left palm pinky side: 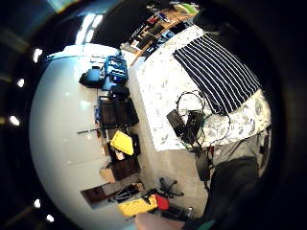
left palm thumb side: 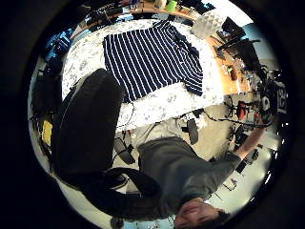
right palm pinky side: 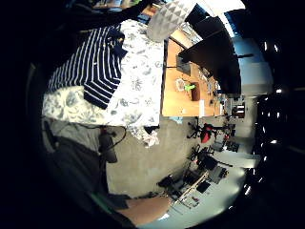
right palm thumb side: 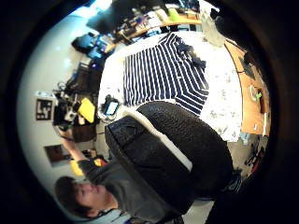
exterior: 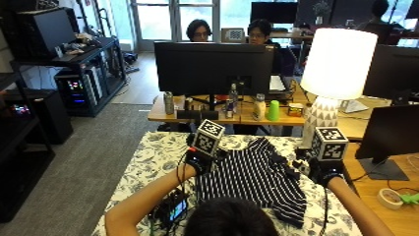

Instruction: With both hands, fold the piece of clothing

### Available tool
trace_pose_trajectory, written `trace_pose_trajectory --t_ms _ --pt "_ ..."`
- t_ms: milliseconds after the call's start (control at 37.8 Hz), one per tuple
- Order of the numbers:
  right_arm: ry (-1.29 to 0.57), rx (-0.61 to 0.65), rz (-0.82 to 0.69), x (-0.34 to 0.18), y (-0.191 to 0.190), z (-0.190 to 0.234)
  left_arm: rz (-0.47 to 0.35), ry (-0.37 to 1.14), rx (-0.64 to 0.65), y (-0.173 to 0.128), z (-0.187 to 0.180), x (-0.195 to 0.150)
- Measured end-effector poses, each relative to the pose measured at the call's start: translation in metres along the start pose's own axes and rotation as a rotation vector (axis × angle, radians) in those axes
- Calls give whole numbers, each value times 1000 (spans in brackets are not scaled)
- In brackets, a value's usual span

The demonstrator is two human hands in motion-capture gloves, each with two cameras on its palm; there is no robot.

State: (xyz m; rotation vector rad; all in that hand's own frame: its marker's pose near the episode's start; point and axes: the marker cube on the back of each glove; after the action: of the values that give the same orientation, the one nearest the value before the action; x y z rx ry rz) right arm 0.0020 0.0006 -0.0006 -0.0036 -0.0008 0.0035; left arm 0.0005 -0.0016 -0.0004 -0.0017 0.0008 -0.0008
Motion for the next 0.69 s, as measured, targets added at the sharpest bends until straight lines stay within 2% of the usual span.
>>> trace_pose_trajectory --t_ms 344,689 --pt "-21 -23 23 7 16 -5 12 23 -2 -8 6 3" --pt "-29 -59 -10 5 27 2 39 94 -18 -13 31 13"
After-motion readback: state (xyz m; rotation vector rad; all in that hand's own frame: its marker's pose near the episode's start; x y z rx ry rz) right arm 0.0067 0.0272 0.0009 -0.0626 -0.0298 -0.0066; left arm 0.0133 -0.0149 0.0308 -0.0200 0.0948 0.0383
